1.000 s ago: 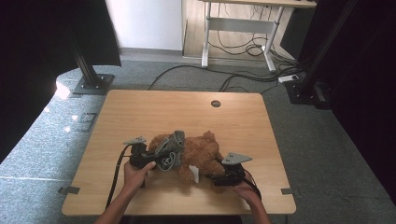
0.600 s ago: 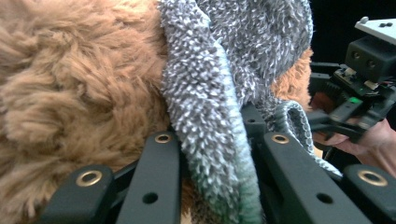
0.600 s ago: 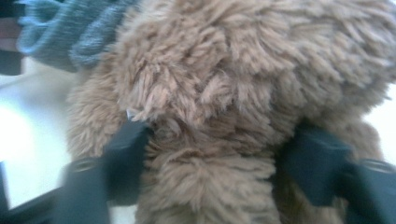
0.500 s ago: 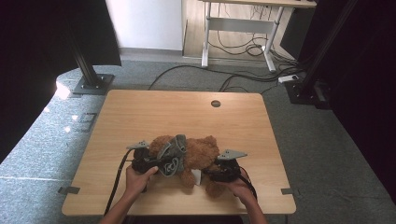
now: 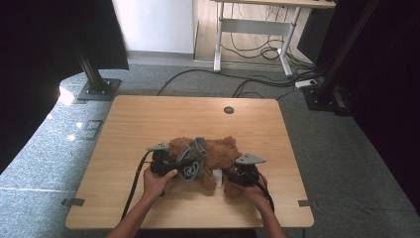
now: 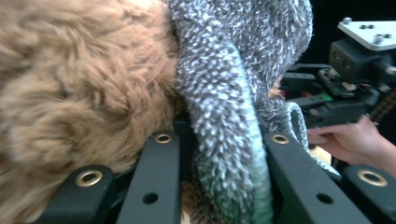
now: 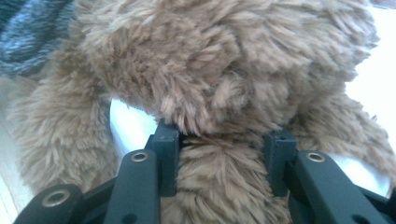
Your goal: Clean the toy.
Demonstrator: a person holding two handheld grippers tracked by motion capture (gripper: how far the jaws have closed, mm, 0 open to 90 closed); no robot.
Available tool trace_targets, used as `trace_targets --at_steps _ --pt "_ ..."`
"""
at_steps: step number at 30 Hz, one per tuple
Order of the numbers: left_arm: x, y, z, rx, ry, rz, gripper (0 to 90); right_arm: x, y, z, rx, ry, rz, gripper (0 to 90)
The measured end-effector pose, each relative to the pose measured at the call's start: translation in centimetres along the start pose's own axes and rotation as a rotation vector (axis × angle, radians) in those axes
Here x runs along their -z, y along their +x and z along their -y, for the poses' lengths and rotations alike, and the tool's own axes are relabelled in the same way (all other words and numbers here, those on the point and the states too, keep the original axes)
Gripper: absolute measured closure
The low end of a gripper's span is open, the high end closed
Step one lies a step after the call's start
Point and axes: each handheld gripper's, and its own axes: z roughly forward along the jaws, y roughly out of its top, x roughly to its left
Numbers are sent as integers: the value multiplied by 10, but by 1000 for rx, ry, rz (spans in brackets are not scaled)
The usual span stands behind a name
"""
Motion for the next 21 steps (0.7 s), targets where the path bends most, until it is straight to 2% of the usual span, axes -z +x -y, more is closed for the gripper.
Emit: trace_targets --at_steps 1,4,6,7,10,13,15,18,21 --pt "9 0 2 -8 5 -20 746 1 1 1 20 -4 -6 585" --pt "22 5 6 5 -11 -32 745 2 3 4 52 3 -24 589" --pt "28 7 7 11 -19 -44 744 3 4 5 54 4 -24 590" --pt "40 11 8 19 -35 -64 744 3 5 6 56 6 -22 592" --pt "56 18 9 15 -55 -132 744 3 4 8 47 -3 -24 596" --pt "67 30 13 37 -62 -179 745 3 2 10 44 -3 -34 597" --pt "71 36 15 57 -67 -190 744 3 2 10 51 -4 -36 599" --pt "74 34 13 53 -82 -192 745 3 2 10 57 -4 -34 601" --pt "78 18 4 4 -114 -181 746 3 3 11 78 -11 -39 605"
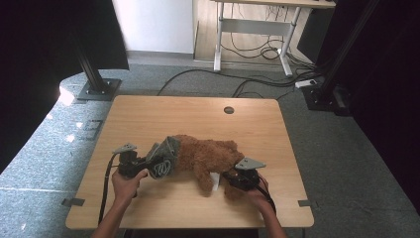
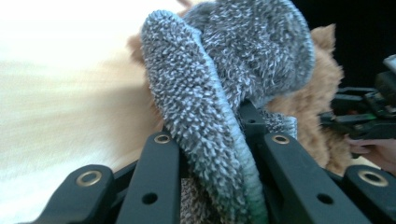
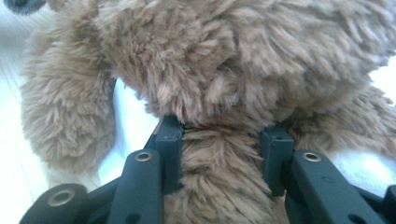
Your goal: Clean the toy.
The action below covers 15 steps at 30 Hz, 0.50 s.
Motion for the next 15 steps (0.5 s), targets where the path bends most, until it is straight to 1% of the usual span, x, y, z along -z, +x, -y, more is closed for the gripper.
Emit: trace_targets --at_steps 2,3,4,5,6,7,8,9,10,11,12,13,14,15 --pt "2 -11 -8 -20 -25 27 745 0 1 0 12 -1 -5 608" --pt "1 -16 -11 -30 -28 38 745 0 1 0 23 -1 -12 609" --pt "1 -16 -11 -30 -28 38 744 0 2 0 32 1 -18 608" --pt "-1 -23 -17 -48 -31 52 744 0 3 0 39 5 -23 609" --pt "-9 -35 -26 -67 -36 70 744 -1 4 0 44 6 -23 608" --pt "-9 -35 -26 -67 -36 70 744 -1 4 0 44 6 -23 608" --pt "-22 -44 -34 -84 -22 76 744 -1 6 -1 46 9 -19 608" --pt "-22 -44 -34 -84 -22 76 744 -1 6 -1 46 9 -19 608" --pt "-30 -47 -38 -94 -8 68 744 -2 6 -1 43 9 -17 608" --pt "-38 -47 -42 -107 9 53 744 -2 6 -1 39 8 -15 608" --pt "-51 -42 -46 -99 44 18 743 -1 6 0 41 7 -15 608" --pt "-51 -42 -46 -99 44 18 743 -1 6 0 41 5 -14 608" --pt "-55 -32 -44 -69 49 22 743 -1 6 1 38 3 -17 608" --pt "-54 -27 -43 -53 44 24 742 -1 5 1 33 2 -21 608"
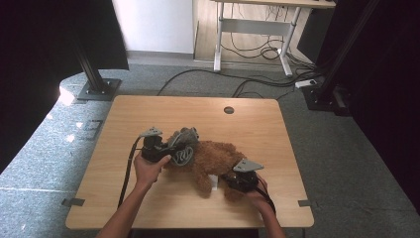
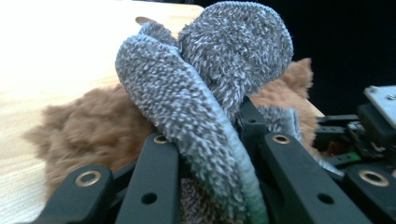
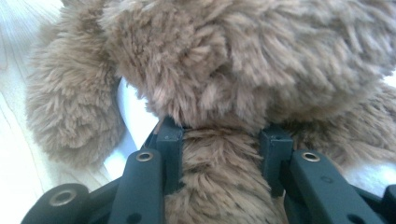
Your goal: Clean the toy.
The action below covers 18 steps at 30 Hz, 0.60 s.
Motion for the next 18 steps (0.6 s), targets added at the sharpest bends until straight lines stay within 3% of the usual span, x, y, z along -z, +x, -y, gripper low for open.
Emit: trace_targets --at_steps 2,3,4,7,9,13,16,18 --pt "2 4 2 13 -6 5 742 0 -1 1 -4 -6 -8 608" --pt "9 13 9 44 -23 13 742 0 0 1 0 -7 -11 608" --pt "12 16 12 50 -29 10 742 0 0 2 4 -8 -13 608" --pt "20 22 18 56 -37 4 742 -1 2 2 11 -3 -14 608" --pt "31 30 26 62 -47 -21 742 -1 3 3 12 2 -13 608" --pt "35 38 33 70 -29 -30 741 -1 2 4 9 5 -18 608" --pt "36 41 37 51 -11 -69 741 -2 2 4 8 5 -19 608" --pt "39 48 40 63 5 -118 741 -1 3 4 5 6 -18 608"
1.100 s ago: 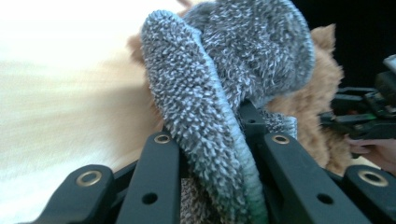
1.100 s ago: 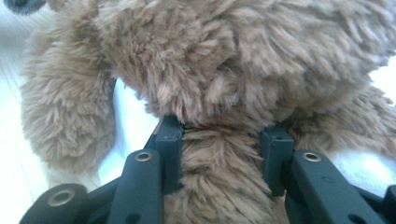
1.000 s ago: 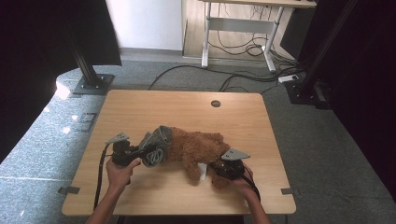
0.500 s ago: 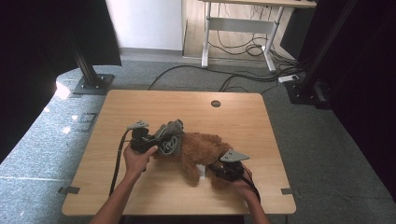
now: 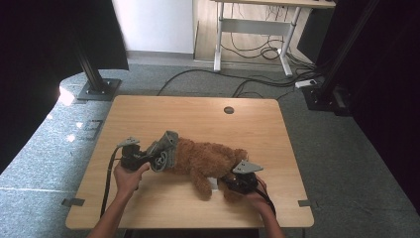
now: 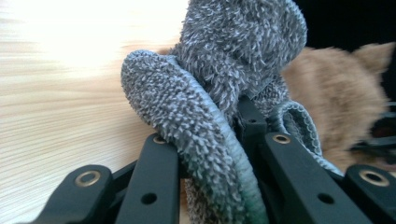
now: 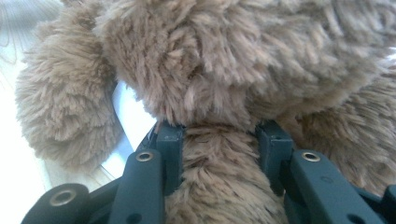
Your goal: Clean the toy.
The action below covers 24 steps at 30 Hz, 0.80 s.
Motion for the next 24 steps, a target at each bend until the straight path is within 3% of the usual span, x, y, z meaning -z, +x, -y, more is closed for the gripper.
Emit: trace_targets --at_steps 3,7,10,11,12,13,14,15,16,17,18,19,21,22,24 --pt "-1 10 7 55 10 20 741 0 -1 1 -4 0 -3 608" --pt "0 12 8 86 3 37 741 0 -1 1 -3 -2 -2 607" --pt "5 5 3 63 -25 51 741 0 -2 2 -13 -3 -2 606" --pt "10 -5 -3 42 -53 76 741 0 -2 2 -18 -3 -4 606" --pt "10 -5 -3 42 -53 76 741 0 -3 2 -19 -4 -6 605" --pt "15 -19 -11 19 -80 121 740 0 -3 2 -19 -5 -7 605" --pt "15 -19 -11 19 -80 121 740 0 -2 2 -15 -5 -5 606" --pt "16 -35 -18 -8 -92 168 740 0 -2 2 -10 -5 -4 605" --pt "16 -35 -18 -8 -92 168 740 0 -2 2 -10 -5 -4 605" --pt "10 -53 -24 -42 -92 200 740 0 -1 2 -6 -4 -3 605" --pt "6 -61 -26 -55 -87 214 740 0 -1 2 -6 -4 -3 605" --pt "6 -61 -26 -55 -87 214 739 0 -1 2 -6 -4 -4 604" --pt "-16 -85 -33 -92 -53 240 739 0 -1 2 -7 -4 -3 604" --pt "-16 -85 -33 -92 -53 240 739 0 -1 2 -7 -5 -4 604" --pt "-43 -108 -38 -129 1 258 738 0 -2 2 -9 -5 -6 604"
